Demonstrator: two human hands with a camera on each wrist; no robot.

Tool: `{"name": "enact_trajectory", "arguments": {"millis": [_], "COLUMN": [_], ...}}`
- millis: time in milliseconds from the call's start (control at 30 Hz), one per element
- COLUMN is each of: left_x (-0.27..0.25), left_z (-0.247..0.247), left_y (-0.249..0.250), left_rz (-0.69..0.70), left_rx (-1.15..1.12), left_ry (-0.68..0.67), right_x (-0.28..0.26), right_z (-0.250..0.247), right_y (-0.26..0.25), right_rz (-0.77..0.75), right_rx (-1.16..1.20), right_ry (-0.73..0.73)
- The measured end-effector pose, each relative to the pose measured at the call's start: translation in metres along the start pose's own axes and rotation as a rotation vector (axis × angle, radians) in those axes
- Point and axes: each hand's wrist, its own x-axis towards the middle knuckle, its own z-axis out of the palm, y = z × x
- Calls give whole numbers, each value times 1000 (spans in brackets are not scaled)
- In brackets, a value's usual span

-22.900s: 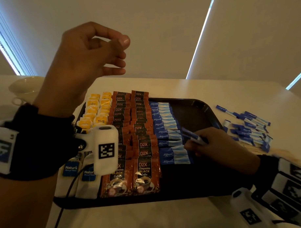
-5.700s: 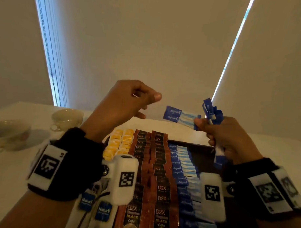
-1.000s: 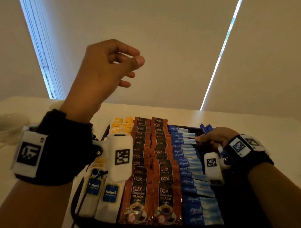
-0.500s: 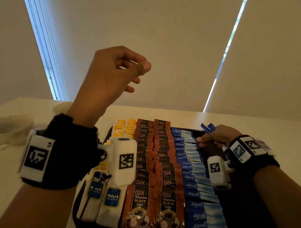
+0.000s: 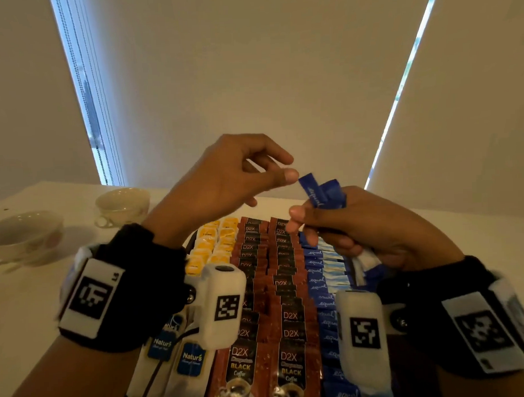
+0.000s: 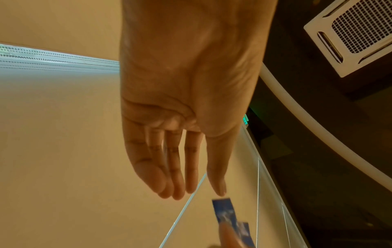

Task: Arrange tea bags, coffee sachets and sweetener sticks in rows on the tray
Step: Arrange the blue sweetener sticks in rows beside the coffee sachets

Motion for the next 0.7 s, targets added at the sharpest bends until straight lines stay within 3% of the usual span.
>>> {"name": "enact_trajectory", "arguments": {"millis": [167,433,700], "left_x": [-2,-4,-11], "left_z": [14,17,22], "left_y": [3,9,17], "left_rz": [30,3,0], "left_rx": [11,-101,-76], "left_ry": [-149,-98,18], "right_x": [0,-12,-7], "right_z": [2,-26,-27], "right_y": [-4,3,7], "right_rz": [-40,-34,-18], "right_rx": [-8,240,234], "right_ry": [-47,-171,-265]}}
